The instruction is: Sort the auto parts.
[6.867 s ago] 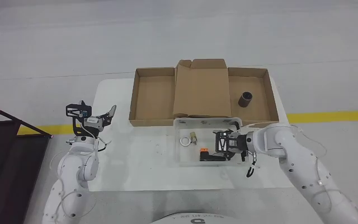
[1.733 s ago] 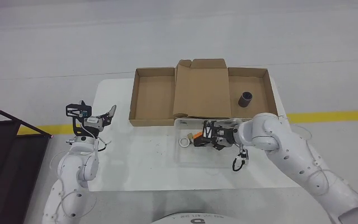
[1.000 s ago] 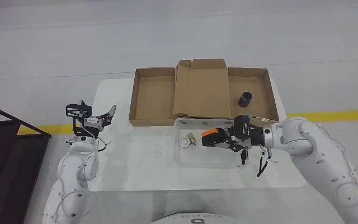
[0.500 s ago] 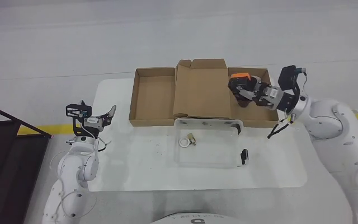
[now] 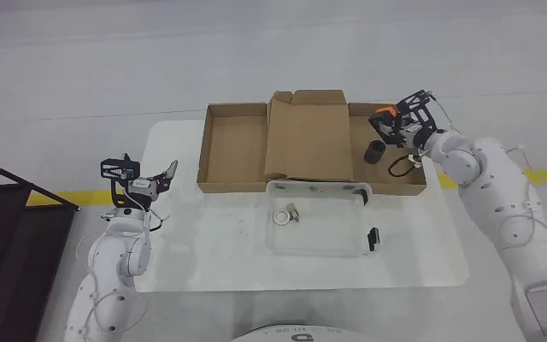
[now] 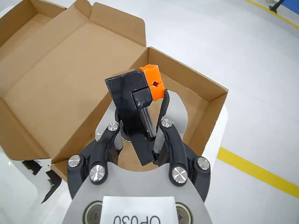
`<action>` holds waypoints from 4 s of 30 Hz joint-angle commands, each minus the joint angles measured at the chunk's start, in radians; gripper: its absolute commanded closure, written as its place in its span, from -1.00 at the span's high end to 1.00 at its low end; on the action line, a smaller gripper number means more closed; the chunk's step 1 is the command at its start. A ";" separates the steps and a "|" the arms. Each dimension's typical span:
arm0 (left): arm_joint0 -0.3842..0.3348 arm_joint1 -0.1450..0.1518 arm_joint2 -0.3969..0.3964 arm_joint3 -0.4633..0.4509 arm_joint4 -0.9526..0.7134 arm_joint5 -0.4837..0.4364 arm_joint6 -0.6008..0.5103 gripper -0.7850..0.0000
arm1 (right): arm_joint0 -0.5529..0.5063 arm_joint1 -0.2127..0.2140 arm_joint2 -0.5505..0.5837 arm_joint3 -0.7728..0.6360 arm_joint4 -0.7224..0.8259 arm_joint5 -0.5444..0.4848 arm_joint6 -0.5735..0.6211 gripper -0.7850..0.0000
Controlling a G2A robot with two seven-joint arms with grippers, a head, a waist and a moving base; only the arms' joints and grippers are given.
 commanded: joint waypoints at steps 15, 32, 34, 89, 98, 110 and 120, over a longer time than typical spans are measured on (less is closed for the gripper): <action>0.000 0.000 0.000 0.000 0.000 0.000 0.000 1.00 | 0.145 -0.061 -0.098 0.221 0.037 0.124 0.179 -1.00; 0.000 0.000 0.000 0.000 0.000 0.000 0.000 1.00 | 0.203 -0.091 -0.107 0.302 0.054 0.093 0.142 1.00; 0.000 0.000 0.000 0.000 0.000 0.000 0.000 1.00 | 0.193 -0.086 -0.086 0.289 0.073 0.072 0.137 1.00; -0.137 -0.005 0.375 -0.342 0.119 -0.447 -0.570 1.00 | -0.122 0.019 0.301 -0.089 0.255 -0.415 -0.071 1.00; -0.341 -0.061 0.725 -0.213 0.166 -0.447 -0.873 1.00 | -0.122 0.019 0.301 -0.089 0.255 -0.415 -0.071 1.00; -0.510 -0.122 0.830 0.014 0.030 -0.276 -0.933 1.00 | -0.122 0.019 0.301 -0.089 0.255 -0.415 -0.071 1.00; -0.562 -0.146 0.884 0.136 -0.024 -0.310 -0.934 1.00 | -0.122 0.019 0.301 -0.089 0.255 -0.415 -0.071 1.00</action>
